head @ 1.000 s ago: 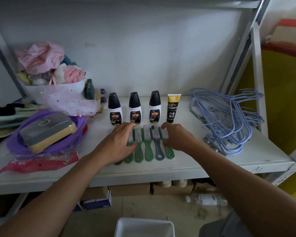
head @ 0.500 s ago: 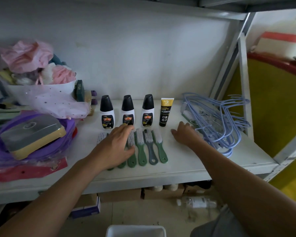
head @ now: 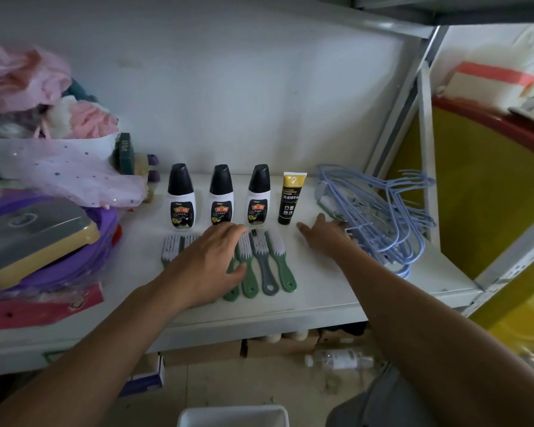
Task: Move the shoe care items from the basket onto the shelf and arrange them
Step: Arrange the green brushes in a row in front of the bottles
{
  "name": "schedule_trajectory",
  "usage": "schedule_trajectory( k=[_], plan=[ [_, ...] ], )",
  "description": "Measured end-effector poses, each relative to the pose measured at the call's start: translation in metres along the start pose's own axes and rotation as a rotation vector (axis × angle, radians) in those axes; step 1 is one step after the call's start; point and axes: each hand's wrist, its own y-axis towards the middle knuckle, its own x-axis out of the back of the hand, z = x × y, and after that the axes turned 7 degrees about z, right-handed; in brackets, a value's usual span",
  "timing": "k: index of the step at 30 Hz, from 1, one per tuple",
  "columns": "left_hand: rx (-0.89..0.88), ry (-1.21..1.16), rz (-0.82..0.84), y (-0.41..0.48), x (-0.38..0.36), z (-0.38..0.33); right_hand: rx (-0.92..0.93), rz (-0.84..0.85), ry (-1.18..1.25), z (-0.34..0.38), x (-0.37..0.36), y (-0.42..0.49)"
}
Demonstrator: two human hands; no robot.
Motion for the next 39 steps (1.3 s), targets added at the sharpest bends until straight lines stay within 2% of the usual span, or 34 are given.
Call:
schedule_trajectory(
  k=[5,12,22,24,28,31,39],
  plan=[
    [0.003,0.027,-0.007,-0.006,0.003,0.007,0.001,0.006,-0.056,0.003,0.001,0.002],
    [0.002,0.057,-0.018,-0.008,0.004,0.007,-0.029,-0.022,0.013,0.003,0.000,-0.004],
    [0.011,0.080,-0.009,-0.012,0.007,0.017,0.017,-0.069,0.040,-0.001,0.001,0.012],
    [0.022,0.078,-0.001,-0.011,0.006,0.017,0.026,-0.079,-0.012,0.001,0.001,0.012],
    [0.024,0.077,0.011,-0.009,0.005,0.013,0.006,-0.023,-0.268,0.009,-0.002,0.000],
    [0.020,0.089,0.011,-0.009,0.003,0.010,0.063,-0.031,-0.379,0.017,-0.003,-0.021],
    [0.016,0.096,0.010,-0.019,0.003,0.014,0.252,-0.094,-0.485,0.009,-0.008,-0.068]
  ],
)
